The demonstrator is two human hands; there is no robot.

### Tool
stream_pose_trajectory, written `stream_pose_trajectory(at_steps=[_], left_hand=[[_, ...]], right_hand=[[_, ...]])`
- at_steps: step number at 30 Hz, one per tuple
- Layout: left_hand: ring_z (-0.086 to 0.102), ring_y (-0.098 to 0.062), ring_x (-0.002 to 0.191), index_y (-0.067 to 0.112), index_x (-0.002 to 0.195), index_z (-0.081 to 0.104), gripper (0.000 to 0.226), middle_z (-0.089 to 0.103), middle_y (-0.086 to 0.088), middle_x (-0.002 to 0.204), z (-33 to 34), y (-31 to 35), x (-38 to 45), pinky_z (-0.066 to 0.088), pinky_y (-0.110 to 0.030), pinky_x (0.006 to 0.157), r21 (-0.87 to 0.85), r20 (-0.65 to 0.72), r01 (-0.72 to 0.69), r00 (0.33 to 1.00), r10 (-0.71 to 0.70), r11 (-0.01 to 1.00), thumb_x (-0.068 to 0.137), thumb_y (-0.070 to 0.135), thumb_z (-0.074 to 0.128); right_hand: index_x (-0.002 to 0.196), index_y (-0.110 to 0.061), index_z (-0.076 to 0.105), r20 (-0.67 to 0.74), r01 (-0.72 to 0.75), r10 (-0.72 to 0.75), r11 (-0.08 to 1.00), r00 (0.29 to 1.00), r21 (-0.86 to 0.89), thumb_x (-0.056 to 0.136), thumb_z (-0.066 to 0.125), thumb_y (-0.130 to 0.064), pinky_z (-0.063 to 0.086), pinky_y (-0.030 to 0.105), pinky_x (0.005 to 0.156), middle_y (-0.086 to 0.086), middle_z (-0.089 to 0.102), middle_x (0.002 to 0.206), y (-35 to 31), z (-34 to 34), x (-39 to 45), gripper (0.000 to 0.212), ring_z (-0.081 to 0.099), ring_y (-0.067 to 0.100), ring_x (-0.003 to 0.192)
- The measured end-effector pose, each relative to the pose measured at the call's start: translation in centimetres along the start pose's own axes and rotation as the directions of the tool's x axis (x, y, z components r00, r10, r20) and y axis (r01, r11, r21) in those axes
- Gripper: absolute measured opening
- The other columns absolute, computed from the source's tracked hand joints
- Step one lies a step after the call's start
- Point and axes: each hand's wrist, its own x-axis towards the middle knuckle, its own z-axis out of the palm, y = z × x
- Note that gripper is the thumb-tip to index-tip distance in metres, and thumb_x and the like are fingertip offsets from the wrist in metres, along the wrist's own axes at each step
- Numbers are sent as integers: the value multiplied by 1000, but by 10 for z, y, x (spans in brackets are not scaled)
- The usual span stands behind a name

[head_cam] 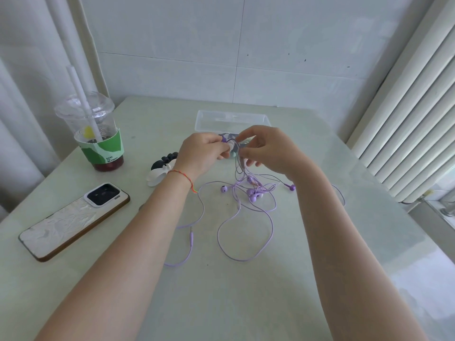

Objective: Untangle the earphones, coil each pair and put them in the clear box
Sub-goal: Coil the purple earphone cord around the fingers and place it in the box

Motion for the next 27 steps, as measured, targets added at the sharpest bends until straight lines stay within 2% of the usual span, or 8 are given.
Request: stream_pose_trajectory(at_steps=[3,5,8,13,18,21,24,27], left_hand=[[67,-13,66,11,81,76,12,73,1,68,2,4,-3,49,-24,71,-34,33,21,999,-19,999,85,15,65],[67,-19,68,6,81,75,13,73,-9,72,3,7,-5,57,-36,78,-85,73,43,997,-37,995,87,9,63],[68,-27,71,-2,87,73,13,72,-22,82,1,11,-8,55,-40,86,-120,125,79,990,-63,990,89,7,63],[67,-13,52,5,78,64,16,69,-7,64,-5,18,-15,46,-14,48,-303,70,145,989,-129,942,92,2,57],[67,-7,52,18,73,54,24,69,5,57,-14,10,-3,27,-23,51,-436,-61,220,960,-273,872,94,9,49],[66,-10,55,18,75,57,20,70,3,64,-15,8,-3,41,-23,52,-420,-109,234,946,-304,877,94,11,51],[67,-15,62,16,78,62,17,71,-4,76,-11,6,-5,51,-26,55,-360,-147,217,947,-284,907,93,12,55],[67,-17,61,16,75,65,20,72,-6,75,-9,7,-6,54,-27,54,-335,-176,193,949,-263,922,91,10,54]], right_hand=[[107,-21,61,26,55,-55,998,998,-7,80,69,-7,55,44,64,7,69,76,-1,3,-1,31,67,23,66],[105,-23,58,2,81,-81,997,997,20,79,71,-8,53,40,61,5,64,75,0,5,-1,33,63,17,61],[94,-20,66,-44,122,-120,991,992,56,84,68,-9,49,32,63,6,58,71,0,6,2,15,60,18,60],[91,-14,73,-269,94,-34,972,963,213,91,60,-8,52,28,54,-1,62,71,2,-3,5,14,59,16,56],[89,-11,75,-425,-173,182,983,887,61,88,57,-8,50,35,65,0,62,72,24,-19,11,18,62,24,66],[108,-11,74,-273,-339,296,933,915,-126,87,51,1,44,24,66,6,69,99,24,-21,7,33,58,21,82],[127,-12,65,35,-247,274,910,961,-331,89,50,1,38,20,82,5,63,120,9,-19,0,43,55,19,101],[132,-13,60,101,-145,197,913,975,-382,90,40,5,34,18,91,4,58,132,-2,-14,-4,50,51,21,121]])
